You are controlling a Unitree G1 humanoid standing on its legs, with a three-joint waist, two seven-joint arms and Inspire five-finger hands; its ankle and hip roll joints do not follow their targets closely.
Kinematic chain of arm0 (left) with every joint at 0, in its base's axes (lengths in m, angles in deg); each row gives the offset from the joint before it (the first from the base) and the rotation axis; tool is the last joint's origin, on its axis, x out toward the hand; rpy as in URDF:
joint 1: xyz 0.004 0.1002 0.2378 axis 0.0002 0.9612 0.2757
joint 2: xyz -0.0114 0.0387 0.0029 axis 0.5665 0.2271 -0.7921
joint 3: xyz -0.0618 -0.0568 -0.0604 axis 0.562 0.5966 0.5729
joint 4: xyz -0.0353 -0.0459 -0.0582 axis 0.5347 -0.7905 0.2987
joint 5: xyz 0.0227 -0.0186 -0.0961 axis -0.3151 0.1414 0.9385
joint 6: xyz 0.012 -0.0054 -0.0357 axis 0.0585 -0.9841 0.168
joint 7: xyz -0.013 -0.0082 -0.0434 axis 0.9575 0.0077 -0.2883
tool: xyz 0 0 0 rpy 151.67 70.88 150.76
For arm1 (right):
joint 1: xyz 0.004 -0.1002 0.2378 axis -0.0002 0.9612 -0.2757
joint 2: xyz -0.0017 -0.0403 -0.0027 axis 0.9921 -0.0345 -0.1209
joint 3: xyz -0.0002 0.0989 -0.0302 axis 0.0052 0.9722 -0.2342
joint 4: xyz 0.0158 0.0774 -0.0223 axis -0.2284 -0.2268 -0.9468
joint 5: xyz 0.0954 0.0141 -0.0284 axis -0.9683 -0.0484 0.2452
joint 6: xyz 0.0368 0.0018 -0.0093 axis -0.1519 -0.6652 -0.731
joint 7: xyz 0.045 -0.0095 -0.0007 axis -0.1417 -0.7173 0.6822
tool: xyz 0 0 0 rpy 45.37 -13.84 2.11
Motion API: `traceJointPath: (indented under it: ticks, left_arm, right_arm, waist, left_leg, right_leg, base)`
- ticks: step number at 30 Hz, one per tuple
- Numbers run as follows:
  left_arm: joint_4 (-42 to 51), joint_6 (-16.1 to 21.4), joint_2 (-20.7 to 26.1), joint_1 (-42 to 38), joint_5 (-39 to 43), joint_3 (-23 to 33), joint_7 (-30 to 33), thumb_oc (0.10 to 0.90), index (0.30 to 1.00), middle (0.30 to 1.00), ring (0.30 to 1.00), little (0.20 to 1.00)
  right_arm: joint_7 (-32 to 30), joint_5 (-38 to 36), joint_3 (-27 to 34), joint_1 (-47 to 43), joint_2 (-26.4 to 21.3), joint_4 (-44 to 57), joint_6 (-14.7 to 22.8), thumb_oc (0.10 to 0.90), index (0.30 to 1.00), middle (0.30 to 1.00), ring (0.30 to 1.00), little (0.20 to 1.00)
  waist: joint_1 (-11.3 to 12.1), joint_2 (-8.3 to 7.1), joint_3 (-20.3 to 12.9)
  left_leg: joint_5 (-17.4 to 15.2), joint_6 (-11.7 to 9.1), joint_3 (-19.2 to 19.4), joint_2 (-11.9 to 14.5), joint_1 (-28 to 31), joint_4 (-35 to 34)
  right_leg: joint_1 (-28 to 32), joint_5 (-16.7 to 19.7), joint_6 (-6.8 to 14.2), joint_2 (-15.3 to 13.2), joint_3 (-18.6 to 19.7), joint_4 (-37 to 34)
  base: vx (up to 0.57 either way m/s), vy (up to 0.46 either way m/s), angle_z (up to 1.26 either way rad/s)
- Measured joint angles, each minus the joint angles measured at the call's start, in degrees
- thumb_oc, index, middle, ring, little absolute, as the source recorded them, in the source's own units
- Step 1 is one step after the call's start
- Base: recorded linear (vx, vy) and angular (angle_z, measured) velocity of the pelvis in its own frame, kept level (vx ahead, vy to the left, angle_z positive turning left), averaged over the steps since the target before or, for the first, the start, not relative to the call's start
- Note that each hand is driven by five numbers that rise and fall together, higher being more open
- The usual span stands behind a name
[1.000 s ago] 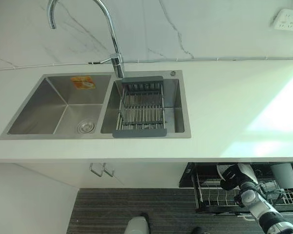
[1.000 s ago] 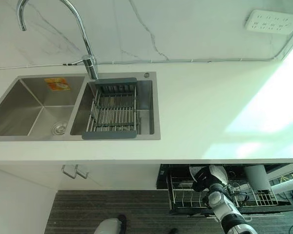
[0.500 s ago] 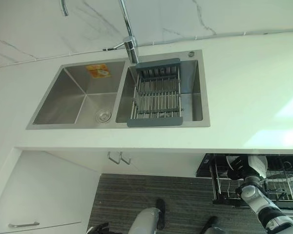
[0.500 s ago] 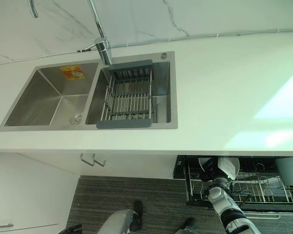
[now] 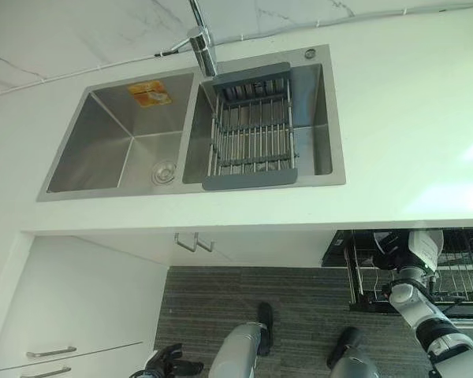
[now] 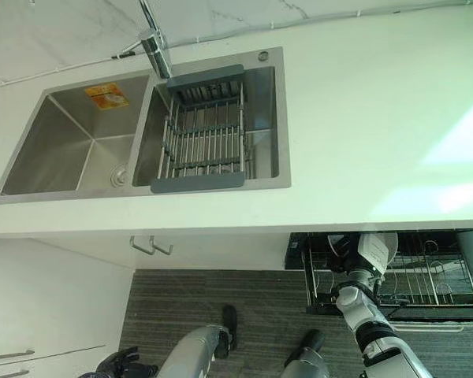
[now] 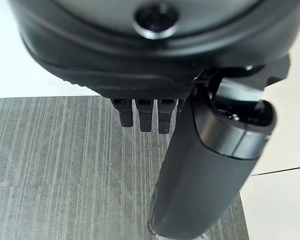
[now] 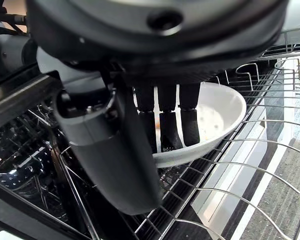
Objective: Place the dishes in the dishwasher.
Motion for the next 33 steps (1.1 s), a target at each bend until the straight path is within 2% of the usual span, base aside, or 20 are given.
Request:
traceJointPath:
  ticks: [5,7,9,13,17,21,24,27,30,31,33]
  left_arm:
    - [0.1,1.0,0.0,-0.8,0.1,0.1,1.3,0.800,0.900,0.900,0.900,0.900]
    - [1.8,1.3,0.0,-0.9,0.1,0.2,2.4,0.800,0.900,0.900,0.900,0.900]
    - [2.0,1.1,0.0,-0.7,0.1,0.2,2.5,0.800,0.900,0.900,0.900,0.900]
    - [2.3,0.7,-0.2,-0.5,0.1,1.9,2.5,0.800,0.900,0.900,0.900,0.900]
    - [3.3,0.2,-0.2,0.1,0.1,4.7,2.7,0.800,0.900,0.900,0.900,0.900]
    - [3.8,-0.9,-0.4,2.0,0.0,6.3,3.7,0.800,0.900,0.900,0.900,0.900]
    - [4.1,-1.5,-0.6,2.5,-0.1,6.9,4.1,0.800,0.900,0.900,0.900,0.900]
    - [4.5,-1.8,-0.7,3.3,-0.1,7.2,4.8,0.800,0.900,0.900,0.900,0.900]
    - [4.5,-2.0,-1.2,3.7,-0.1,8.1,4.9,0.800,0.900,0.900,0.900,0.900]
    - [4.5,-2.3,-1.6,4.1,-0.1,8.8,5.0,0.800,0.900,0.900,0.900,0.900]
    - [4.4,-2.8,-1.7,5.9,-0.1,9.1,5.0,0.800,0.900,0.900,0.900,0.900]
  right_arm:
    - [3.1,-5.7,0.7,-0.6,1.0,0.2,1.7,0.800,0.900,0.900,0.900,0.900]
    - [11.3,-11.2,1.1,-0.3,1.7,-0.8,-0.8,0.800,0.900,0.900,0.900,0.900]
    - [13.1,-12.9,2.7,0.2,2.5,-0.8,-0.9,0.800,0.900,0.900,0.900,0.900]
    - [17.2,-14.1,2.8,0.1,2.3,0.3,-2.2,0.800,0.900,0.900,0.900,0.900]
    - [17.9,-14.4,2.8,4.7,3.1,6.9,-4.6,0.800,0.900,0.900,0.900,0.900]
    - [17.8,-14.4,2.9,11.5,5.7,22.1,-6.5,0.800,0.900,0.900,0.900,0.900]
    - [17.6,-14.1,3.1,13.1,7.7,25.8,-6.8,0.800,0.900,0.900,0.900,0.900]
    - [17.7,-13.7,3.1,13.9,8.3,27.8,-7.0,0.800,0.900,0.900,0.900,0.900]
    - [17.2,-10.3,3.9,15.5,8.2,29.3,-7.1,0.800,0.900,0.900,0.900,0.900]
    - [17.1,-9.6,4.0,15.8,8.1,29.6,-7.4,0.800,0.900,0.900,0.900,0.900]
    - [16.9,-8.5,4.0,16.4,7.8,30.2,-7.7,0.800,0.900,0.900,0.900,0.900]
  waist:
    - [-0.6,-0.52,0.3]
    - [-0.1,-0.64,0.5]
    - [-0.3,-0.94,0.7]
    - [-0.3,-2.62,1.1]
    - [-0.7,-4.46,1.2]
    - [-2.4,-6.89,1.1]
    - [-3.9,-8.06,0.7]
    - [-4.1,-8.85,0.1]
    - [-4.1,-9.37,-0.2]
    - [-4.1,-9.62,-0.4]
    - [-4.8,-10.20,-1.9]
  left_leg:
    - [0.1,-0.1,0.3,0.0,0.4,0.0]
    - [0.3,0.1,1.0,0.1,0.8,0.0]
    - [1.1,0.5,1.6,0.4,1.3,0.1]
    - [1.1,0.6,1.9,0.6,3.1,0.2]
    - [0.2,0.2,2.0,1.1,5.0,0.5]
    - [-1.8,0.0,3.5,2.5,6.0,2.5]
    - [-2.8,0.0,4.5,3.1,6.4,3.7]
    - [-3.9,-0.1,5.3,3.8,6.7,4.8]
    - [-4.2,0.1,5.9,4.8,6.1,6.3]
    - [-4.8,-0.7,6.2,4.8,6.5,6.2]
    - [-4.7,-0.2,6.7,5.0,6.6,6.2]
  right_leg:
    - [0.2,0.0,0.0,0.0,0.3,0.0]
    - [0.6,0.7,0.0,0.1,0.9,0.0]
    - [1.2,1.2,-0.5,0.3,1.1,-0.1]
    - [3.7,1.2,-0.6,1.0,0.9,-1.3]
    - [6.5,1.2,-0.6,1.9,1.0,-3.1]
    - [7.3,1.1,-0.7,2.8,2.6,-3.4]
    - [7.4,1.2,-0.7,3.0,3.4,-3.3]
    - [7.4,1.3,-0.6,3.3,4.6,-3.5]
    - [6.9,1.8,-0.6,3.9,5.0,-3.6]
    - [7.0,1.8,-0.4,4.1,5.7,-3.8]
    - [7.0,2.2,-0.2,4.3,6.0,-4.4]
  base:
    - [0.02,0.002,-0.01]
    - [0.04,-0.004,0.15]
    - [0.04,-0.026,0.12]
    - [0.02,-0.021,0.02]
    - [0.02,-0.006,0.02]
    - [0.02,0.005,-0.23]
    - [0.03,-0.009,-0.21]
    - [-0.05,-0.010,-0.19]
    - [0.04,-0.015,-0.14]
    - [0.00,-0.010,-0.20]
    - [-0.03,-0.011,-0.14]
